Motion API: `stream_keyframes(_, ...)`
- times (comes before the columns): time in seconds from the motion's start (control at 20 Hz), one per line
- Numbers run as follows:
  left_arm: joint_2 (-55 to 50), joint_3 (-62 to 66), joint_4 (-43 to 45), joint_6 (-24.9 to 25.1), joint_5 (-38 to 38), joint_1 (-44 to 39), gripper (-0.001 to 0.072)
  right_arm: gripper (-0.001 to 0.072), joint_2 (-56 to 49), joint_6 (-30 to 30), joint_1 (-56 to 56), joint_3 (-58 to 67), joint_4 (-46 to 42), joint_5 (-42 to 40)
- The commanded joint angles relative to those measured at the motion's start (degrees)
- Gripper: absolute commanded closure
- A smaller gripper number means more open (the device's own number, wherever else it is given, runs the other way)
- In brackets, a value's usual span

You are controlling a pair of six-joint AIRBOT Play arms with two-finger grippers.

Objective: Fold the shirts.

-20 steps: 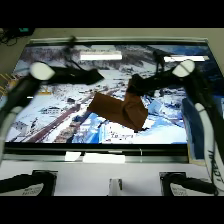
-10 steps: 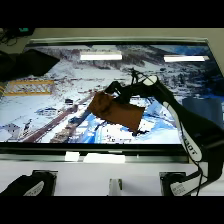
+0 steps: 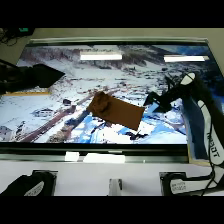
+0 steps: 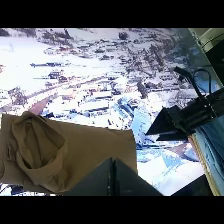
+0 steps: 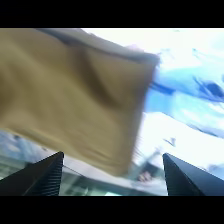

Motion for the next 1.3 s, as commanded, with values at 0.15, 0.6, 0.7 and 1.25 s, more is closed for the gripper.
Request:
stream_keyframes(0.15, 0.00, -1.88, 0.02, -1.99, 3.10, -3.58, 0.0679, 0.0049, -0.46, -1.64, 5.11, -10.99, 4.22, -10.03)
stream_keyframes(0.6, -0.17, -1.88, 0.04, -1.95, 4.13, -4.55, 0.0679, 0.0696, -1.42, 0.46, 8.85, -7.06, 4.72, -15.91)
stream_keyframes(0.7, -0.17, -1.88, 0.04, -1.57, 5.05, -4.52, 0.0678, 0.0698, -0.15, -3.19, 4.20, 0.28, 4.59, -10.49)
stream_keyframes(1.25, -2.34, -3.21, 0.22, -1.09, 6.78, -4.55, 0.0678, 0.0698, 0.98, 2.32, -24.52, 39.50, 4.33, 15.54)
